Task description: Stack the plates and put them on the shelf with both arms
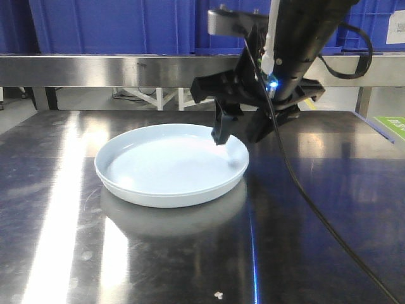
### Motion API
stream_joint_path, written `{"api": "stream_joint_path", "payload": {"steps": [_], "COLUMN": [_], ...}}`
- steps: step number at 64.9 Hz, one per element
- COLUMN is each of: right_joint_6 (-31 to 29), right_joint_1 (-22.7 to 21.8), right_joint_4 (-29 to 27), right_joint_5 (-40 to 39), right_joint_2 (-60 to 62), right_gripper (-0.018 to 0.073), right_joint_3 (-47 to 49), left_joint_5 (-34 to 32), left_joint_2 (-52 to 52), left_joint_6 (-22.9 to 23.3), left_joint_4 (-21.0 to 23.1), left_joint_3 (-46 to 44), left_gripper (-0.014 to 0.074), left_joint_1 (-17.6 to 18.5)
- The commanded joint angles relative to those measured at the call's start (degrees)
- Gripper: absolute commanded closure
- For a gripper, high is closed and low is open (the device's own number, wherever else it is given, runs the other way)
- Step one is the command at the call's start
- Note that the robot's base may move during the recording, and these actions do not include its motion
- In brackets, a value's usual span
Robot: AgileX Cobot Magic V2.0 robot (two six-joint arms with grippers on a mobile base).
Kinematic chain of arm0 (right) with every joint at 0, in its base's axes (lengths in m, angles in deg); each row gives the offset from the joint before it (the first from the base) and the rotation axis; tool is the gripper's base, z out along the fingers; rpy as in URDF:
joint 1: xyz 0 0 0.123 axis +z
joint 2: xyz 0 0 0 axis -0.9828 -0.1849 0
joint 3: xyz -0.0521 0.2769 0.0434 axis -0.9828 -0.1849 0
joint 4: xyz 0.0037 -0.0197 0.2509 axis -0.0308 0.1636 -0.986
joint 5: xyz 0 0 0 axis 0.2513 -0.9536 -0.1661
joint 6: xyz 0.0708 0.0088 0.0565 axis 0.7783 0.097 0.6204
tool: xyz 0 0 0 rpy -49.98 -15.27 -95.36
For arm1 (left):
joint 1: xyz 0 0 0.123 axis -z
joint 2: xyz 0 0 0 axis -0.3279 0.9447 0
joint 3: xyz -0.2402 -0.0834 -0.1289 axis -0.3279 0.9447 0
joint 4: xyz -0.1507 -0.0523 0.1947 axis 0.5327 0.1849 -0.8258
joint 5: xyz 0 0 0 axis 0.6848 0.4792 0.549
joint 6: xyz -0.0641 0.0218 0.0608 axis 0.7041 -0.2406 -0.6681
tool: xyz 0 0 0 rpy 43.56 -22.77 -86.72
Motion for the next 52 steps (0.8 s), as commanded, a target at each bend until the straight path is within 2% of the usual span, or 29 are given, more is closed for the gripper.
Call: {"api": "stream_joint_path", "payload": {"steps": [1,35,44,52], "right_joint_6": [-0.3,-0.3,-0.3,-0.3], "right_joint_1": [-0.1,-0.1,-0.1,-0.1], "right_joint_4": [0.0,0.0,0.0,0.0], "right_joint_5": [-2.3,-2.0,-2.1,-2.5], "right_joint_2": [2.2,-0.3,-0.3,0.0], "right_gripper": [0.0125,0.0143,0.0296,0.0529], "right_joint_3": [1.9,1.9,1.9,2.0], "left_joint_5": [-4.6,-4.6,-4.6,-4.6], "left_joint_2": [-0.1,-0.1,-0.1,-0.1], "left_joint_6": [0.6,0.6,0.6,0.6], "left_joint_4": [0.0,0.0,0.0,0.0], "left_joint_3": [-1.6,-1.6,-1.6,-1.6], "left_gripper": [0.0507,0.0507,0.0507,0.0507], "left_joint_1": [-0.2,-0.2,-0.2,-0.2]}}
